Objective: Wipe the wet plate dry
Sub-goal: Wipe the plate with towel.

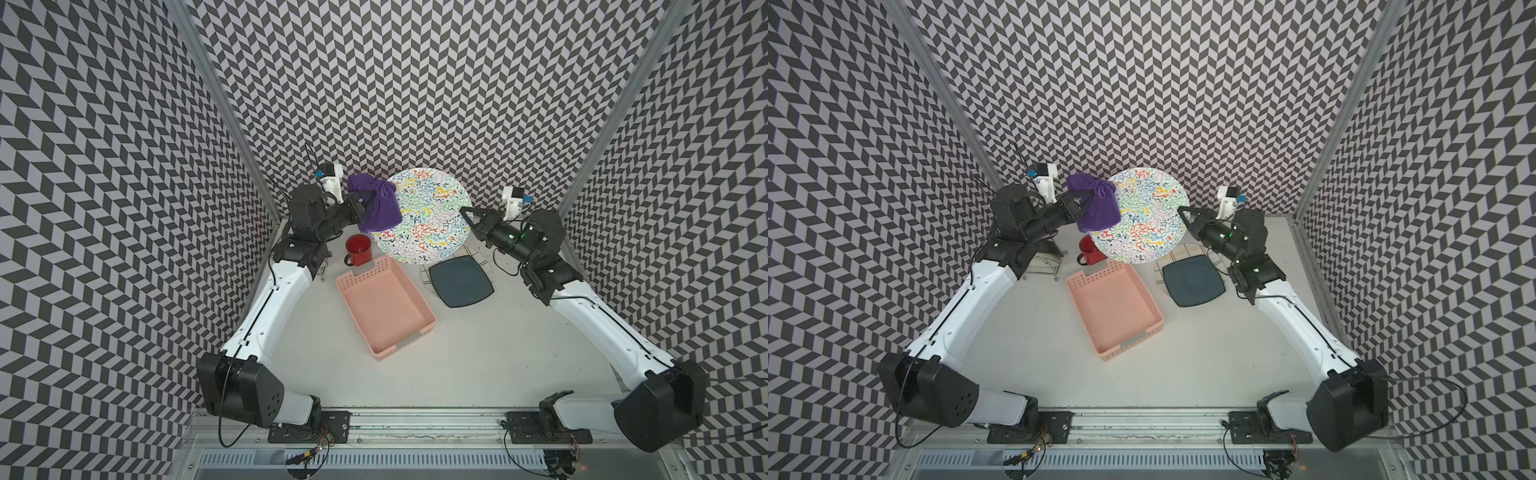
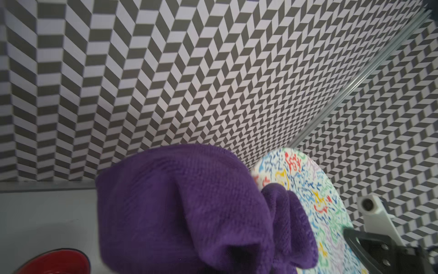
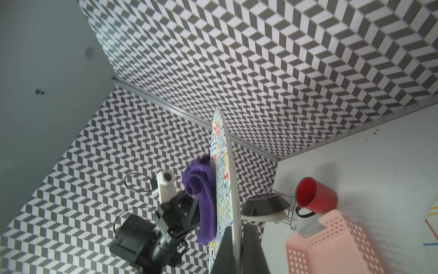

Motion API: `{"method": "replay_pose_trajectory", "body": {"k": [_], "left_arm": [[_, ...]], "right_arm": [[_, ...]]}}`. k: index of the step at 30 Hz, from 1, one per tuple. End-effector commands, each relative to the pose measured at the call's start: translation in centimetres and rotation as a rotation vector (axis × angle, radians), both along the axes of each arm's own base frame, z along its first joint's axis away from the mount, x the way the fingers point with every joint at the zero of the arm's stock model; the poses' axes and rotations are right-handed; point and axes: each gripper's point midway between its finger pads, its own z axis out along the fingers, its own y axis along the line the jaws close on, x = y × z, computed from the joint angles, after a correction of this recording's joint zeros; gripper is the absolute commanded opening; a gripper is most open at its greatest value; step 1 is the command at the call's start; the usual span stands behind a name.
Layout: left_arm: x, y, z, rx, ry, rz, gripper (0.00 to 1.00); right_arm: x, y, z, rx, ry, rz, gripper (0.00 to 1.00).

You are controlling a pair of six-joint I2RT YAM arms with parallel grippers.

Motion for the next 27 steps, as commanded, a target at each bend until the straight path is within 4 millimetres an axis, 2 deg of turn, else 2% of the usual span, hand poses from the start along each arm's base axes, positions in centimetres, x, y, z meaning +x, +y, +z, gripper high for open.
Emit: {"method": "replay_pose_trajectory", "body": {"k": [1,4,7,10,13,17,23,25,27], "left_arm": [[-3.6,0.5,3.4,-0.297,0.01,-0.143,0.0],[-5.5,1.1,5.4,-0.52,0.003,-0.252,0.0],[-7.0,0.9,6.8,-0.729,-0.009,-0.37,0.0],[-7.5,0.4,8.0,-0.8,-0.034,-0.442,0.0],[-7.3,-0.9,8.5,-0.792,-0.026,-0.47,0.0],[-8.7,-2.4,10.8,-0.896,-0.05,-0.593,0.0],[-11.5,-5.4,12.5,-1.036,-0.021,-0.766,0.0],[-12.7,-7.1,12.6,-1.025,-0.009,-0.794,0.0],[-13.9,-9.0,12.5,-0.993,0.009,-0.815,0.0]], "right_arm": [[-5.8,-3.2,13.2,0.216,-0.391,0.034,0.0],[-6.9,-3.9,14.0,0.262,-0.414,0.048,0.0],[-7.6,-3.5,14.2,0.289,-0.425,0.1,0.0],[-7.5,-2.9,13.4,0.277,-0.393,0.117,0.0],[-7.0,-1.6,11.8,0.254,-0.342,0.143,0.0],[-6.6,0.5,9.9,0.251,-0.287,0.179,0.0],[-6.1,3.2,10.6,0.276,-0.287,0.218,0.0],[-5.1,3.1,11.4,0.294,-0.287,0.193,0.0],[-4.0,2.2,12.5,0.316,-0.301,0.144,0.0]]}}
